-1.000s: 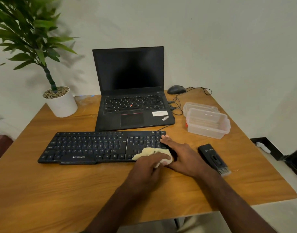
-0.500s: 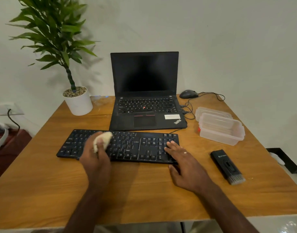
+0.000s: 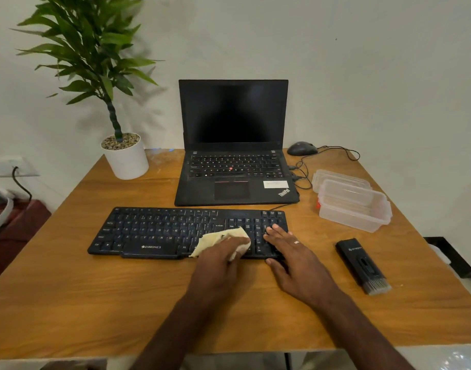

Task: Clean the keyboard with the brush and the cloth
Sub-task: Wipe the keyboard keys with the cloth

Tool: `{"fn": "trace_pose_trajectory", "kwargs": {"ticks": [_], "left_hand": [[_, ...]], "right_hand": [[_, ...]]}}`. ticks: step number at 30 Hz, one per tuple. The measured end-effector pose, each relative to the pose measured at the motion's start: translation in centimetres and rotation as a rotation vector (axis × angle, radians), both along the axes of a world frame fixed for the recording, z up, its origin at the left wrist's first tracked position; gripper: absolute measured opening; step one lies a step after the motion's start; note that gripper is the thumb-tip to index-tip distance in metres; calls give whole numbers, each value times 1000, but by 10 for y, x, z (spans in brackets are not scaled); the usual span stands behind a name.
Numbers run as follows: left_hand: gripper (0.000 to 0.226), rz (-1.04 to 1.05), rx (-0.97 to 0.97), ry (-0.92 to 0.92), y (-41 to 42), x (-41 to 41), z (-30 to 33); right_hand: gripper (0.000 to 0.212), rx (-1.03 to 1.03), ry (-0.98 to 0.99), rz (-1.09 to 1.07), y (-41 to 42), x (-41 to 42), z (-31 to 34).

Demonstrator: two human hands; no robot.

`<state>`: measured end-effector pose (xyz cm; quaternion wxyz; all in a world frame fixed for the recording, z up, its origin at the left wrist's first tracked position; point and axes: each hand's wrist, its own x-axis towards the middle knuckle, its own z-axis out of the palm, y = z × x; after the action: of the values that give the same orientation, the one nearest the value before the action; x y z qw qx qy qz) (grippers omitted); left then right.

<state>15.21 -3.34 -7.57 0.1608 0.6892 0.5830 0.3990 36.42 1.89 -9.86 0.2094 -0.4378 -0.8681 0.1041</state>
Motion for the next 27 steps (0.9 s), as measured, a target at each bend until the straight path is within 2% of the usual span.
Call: {"fn": "trace_pose_trajectory", "kwargs": {"ticks": [5, 8, 11, 13, 15, 17, 19, 21, 22, 24, 26, 27], "left_hand": [[18, 16, -117, -175, 1, -14, 9], [24, 80, -152, -396, -4, -19, 15], [24, 337, -68, -746, -4, -35, 26], [23, 546, 72, -821, 4, -40, 33], [25, 599, 164, -717, 12, -35, 37], [24, 435, 136, -498, 17, -22, 32], [27, 243, -38, -102, 18, -6, 16], [32, 170, -122, 214, 15, 1, 3], [32, 172, -119, 274, 15, 1, 2], [28, 173, -70, 281, 18, -6, 5], [21, 148, -50, 188, 22, -15, 8], [18, 141, -58, 67, 24, -18, 11]], "right_hand": [[56, 0, -3, 5, 0, 0, 2], [56, -1, 2, -1, 1, 1, 4], [56, 4, 1, 3, 0, -1, 4], [55, 10, -2, -1, -1, -1, 4], [55, 12, -5, -9, -2, -1, 6], [55, 10, -7, -15, -4, -1, 8], [56, 5, -13, -20, -5, -1, 9], [56, 2, -28, -24, -6, -1, 10], [55, 4, -31, -24, -6, -2, 9], [54, 6, -34, -18, -5, -2, 8], [54, 3, -34, -17, -4, -2, 8], [54, 2, -29, -18, -4, -2, 9]]}}
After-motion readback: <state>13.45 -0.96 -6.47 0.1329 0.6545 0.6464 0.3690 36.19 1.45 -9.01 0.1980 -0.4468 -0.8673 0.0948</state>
